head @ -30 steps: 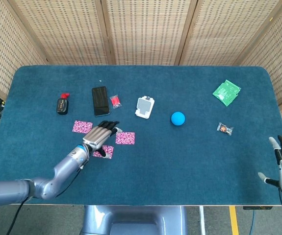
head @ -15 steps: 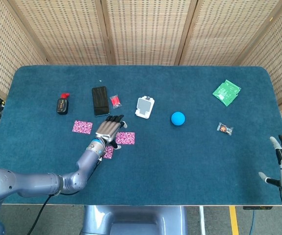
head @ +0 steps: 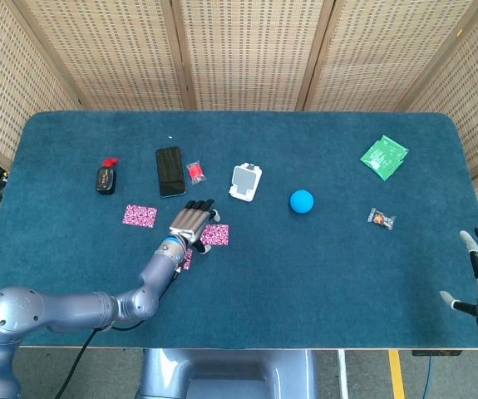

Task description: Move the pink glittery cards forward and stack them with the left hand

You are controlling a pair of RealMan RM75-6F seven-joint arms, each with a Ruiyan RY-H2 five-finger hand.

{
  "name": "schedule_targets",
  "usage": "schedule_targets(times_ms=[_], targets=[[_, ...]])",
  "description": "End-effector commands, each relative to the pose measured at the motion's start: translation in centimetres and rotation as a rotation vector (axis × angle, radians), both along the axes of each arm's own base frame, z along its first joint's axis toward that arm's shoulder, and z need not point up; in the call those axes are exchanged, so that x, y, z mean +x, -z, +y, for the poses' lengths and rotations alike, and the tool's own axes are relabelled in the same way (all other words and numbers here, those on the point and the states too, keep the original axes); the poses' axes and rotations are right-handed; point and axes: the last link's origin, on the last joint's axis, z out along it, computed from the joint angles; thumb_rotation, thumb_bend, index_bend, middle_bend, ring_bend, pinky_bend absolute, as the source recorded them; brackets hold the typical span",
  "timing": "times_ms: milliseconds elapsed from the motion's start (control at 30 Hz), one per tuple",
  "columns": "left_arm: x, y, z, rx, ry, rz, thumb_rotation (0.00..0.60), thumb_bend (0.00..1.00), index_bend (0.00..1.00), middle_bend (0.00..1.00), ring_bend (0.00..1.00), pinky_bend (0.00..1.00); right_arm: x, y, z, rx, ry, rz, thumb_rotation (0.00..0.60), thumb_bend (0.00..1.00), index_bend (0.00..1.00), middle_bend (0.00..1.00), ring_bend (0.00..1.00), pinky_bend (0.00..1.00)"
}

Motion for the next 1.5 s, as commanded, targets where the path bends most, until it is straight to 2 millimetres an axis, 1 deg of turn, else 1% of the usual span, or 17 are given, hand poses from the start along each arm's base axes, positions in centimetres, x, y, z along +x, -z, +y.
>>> schedule_targets(times_ms=[33,433,567,767,967,1133,1233,1500], targets=[[-0.2,0.2,0.0,0.002,-0.005,0.002,0.600,0.29,0.27,0.00,0.00,0.00,0.0,0.0,0.0,0.002,0.001,0.000,0.600,0.00,0.00,0.00,0.00,0.00],[-0.6,0.6,0.3,0.027,-0.014,0.000,0.600,0.28,0.29,0.00,0.00,0.00,-0.1,0.0,0.0,0.000,0.003,-0.001,0.600,0.00,0.00,0.00,0.00,0.00],[-1.0,1.2,0.1,0.021,-0.030,0.003,0.600,0.28,0.29,0.00,0.00,0.00,-0.1,-0.1,-0.1,0.001,0.006,-0.002,0.600,0.00,0.00,0.00,0.00,0.00],[-1.0,1.6,0.1,0.031,-0.027,-0.007,0.600,0.28,0.31,0.00,0.00,0.00,-0.2,0.0,-0.1,0.001,0.007,-0.001,0.600,0.00,0.00,0.00,0.00,0.00],[-1.2,2.0,0.1,0.054,-0.040,-0.009,0.600,0.28,0.37,0.00,0.00,0.00,-0.2,0.0,-0.1,0.002,0.008,-0.003,0.600,0.00,0.00,0.00,0.00,0.00],[-1.4,2.1,-0.1,0.072,-0.035,-0.015,0.600,0.28,0.48,0.00,0.00,0.00,-0.2,-0.1,-0.1,0.001,0.007,-0.004,0.600,0.00,0.00,0.00,0.00,0.00],[-1.7,2.2,-0.2,0.072,-0.039,-0.019,0.600,0.28,0.51,0.00,0.00,0.00,-0.2,-0.1,-0.1,0.002,0.006,-0.004,0.600,0.00,0.00,0.00,0.00,0.00],[-1.7,2.0,-0.1,0.093,-0.032,-0.023,0.600,0.28,0.55,0.00,0.00,0.00,-0.1,-0.1,0.0,0.004,0.004,-0.004,0.600,0.00,0.00,0.00,0.00,0.00]])
